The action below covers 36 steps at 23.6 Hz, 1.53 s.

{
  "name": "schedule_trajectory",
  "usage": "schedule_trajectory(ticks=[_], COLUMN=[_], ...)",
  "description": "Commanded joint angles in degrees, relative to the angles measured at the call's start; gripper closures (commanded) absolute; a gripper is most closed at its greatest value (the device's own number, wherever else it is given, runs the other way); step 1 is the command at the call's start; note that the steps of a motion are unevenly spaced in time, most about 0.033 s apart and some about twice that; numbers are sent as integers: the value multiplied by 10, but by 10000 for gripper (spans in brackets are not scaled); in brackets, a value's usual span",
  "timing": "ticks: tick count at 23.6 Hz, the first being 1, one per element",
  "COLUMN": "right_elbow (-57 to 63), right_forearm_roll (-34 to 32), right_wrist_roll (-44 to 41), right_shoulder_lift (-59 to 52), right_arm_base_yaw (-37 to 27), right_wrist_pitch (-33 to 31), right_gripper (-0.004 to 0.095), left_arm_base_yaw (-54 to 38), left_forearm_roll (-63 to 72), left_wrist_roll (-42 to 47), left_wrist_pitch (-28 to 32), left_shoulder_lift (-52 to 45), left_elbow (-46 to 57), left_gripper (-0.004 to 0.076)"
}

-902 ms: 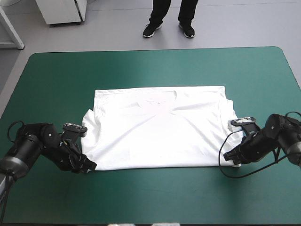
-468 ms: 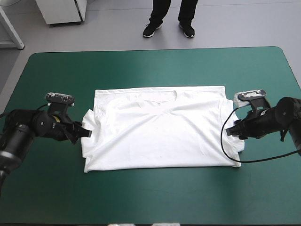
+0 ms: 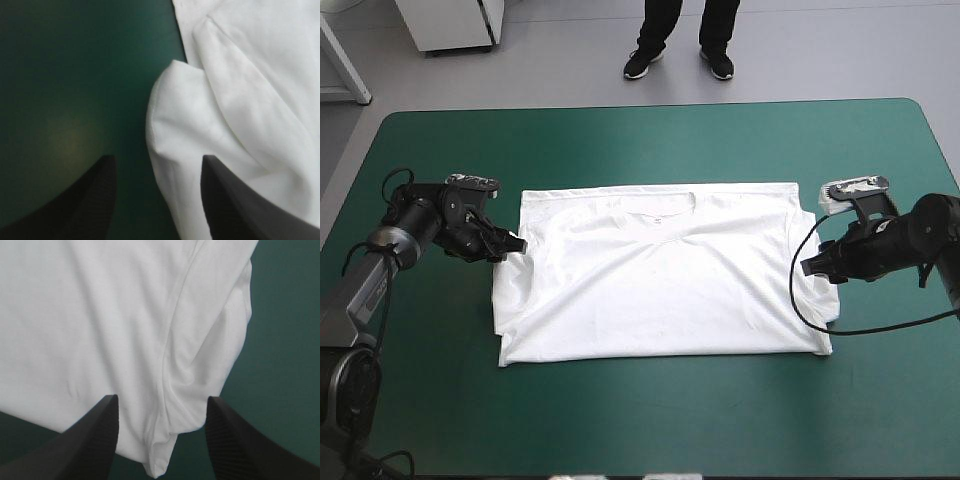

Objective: Fold the cloth

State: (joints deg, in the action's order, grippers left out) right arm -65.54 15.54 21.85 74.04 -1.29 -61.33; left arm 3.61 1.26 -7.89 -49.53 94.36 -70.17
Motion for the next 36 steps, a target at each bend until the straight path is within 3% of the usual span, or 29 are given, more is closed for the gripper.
schedule_trajectory(ticks=[1, 12, 13, 15, 17, 31, 36], right_elbow=[-19, -19, -19, -20, -22, -36, -38], right_forearm_roll=[5, 6, 8, 12, 13, 2, 2], right_wrist_roll=[2, 2, 2, 2, -2, -7, -7], right_shoulder_lift=[-14, -14, -14, -14, -14, -14, -14], right_arm_base_yaw=[0, 0, 0, 0, 0, 39, 42], right_wrist_pitch=[13, 15, 15, 14, 9, -6, -15], right_gripper=[403, 405, 409, 419, 419, 441, 441], left_arm_base_yaw=[-4, -4, -4, -4, -4, -1, 51], left_forearm_roll=[7, 10, 15, 45, 59, 134, 135], left_wrist_roll=[-7, -9, -9, -28, -32, -36, -36], left_wrist_pitch=[12, -8, -7, -5, -3, -95, -104], left_shoulder_lift=[-2, 49, 50, 56, 62, 0, 10], left_elbow=[-34, -38, -38, -38, -38, -140, -144], left_gripper=[339, 364, 405, 601, 736, 733, 733])
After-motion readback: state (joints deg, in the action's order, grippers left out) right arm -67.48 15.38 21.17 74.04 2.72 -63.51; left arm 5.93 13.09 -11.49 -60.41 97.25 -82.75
